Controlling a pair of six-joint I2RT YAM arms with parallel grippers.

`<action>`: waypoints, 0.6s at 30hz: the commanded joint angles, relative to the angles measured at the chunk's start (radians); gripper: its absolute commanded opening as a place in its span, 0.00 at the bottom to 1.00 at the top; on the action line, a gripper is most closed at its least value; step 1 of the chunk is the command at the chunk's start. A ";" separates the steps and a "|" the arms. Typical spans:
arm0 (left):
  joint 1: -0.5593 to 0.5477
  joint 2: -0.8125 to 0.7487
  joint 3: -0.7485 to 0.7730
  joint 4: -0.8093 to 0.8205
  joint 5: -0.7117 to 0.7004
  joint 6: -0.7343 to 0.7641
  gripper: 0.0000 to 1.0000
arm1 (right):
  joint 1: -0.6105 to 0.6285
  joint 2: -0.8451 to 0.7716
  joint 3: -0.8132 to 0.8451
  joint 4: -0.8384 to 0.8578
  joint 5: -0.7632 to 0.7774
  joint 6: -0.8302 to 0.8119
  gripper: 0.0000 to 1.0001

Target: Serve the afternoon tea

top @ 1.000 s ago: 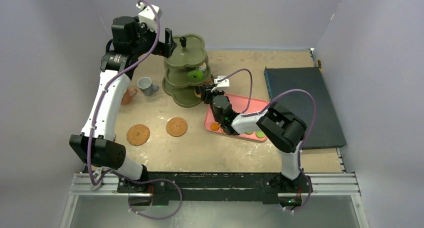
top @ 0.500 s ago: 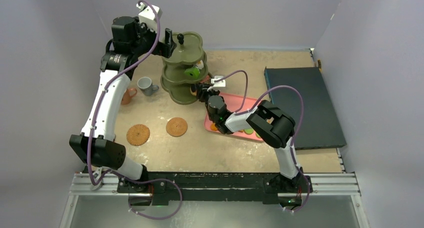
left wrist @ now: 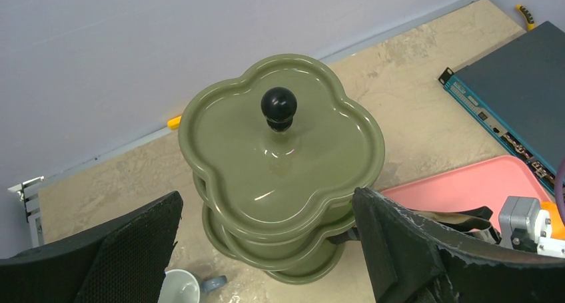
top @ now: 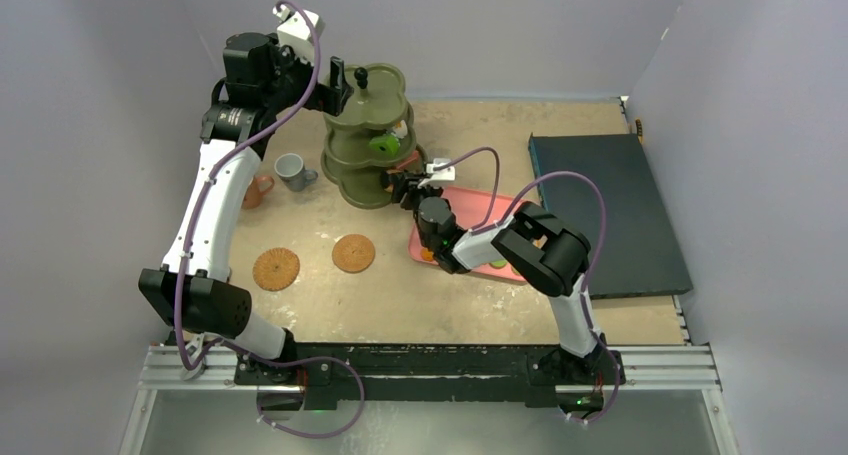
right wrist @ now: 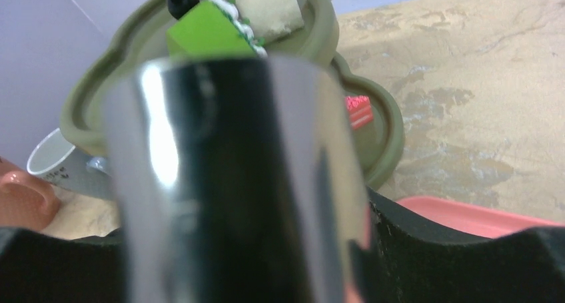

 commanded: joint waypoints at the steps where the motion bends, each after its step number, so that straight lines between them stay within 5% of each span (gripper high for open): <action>1: 0.007 -0.033 -0.001 0.003 0.011 0.022 0.99 | 0.010 -0.075 -0.047 0.072 0.031 -0.011 0.62; 18: 0.007 -0.033 -0.012 0.006 0.024 0.018 0.99 | 0.047 -0.068 -0.028 0.098 -0.015 -0.071 0.61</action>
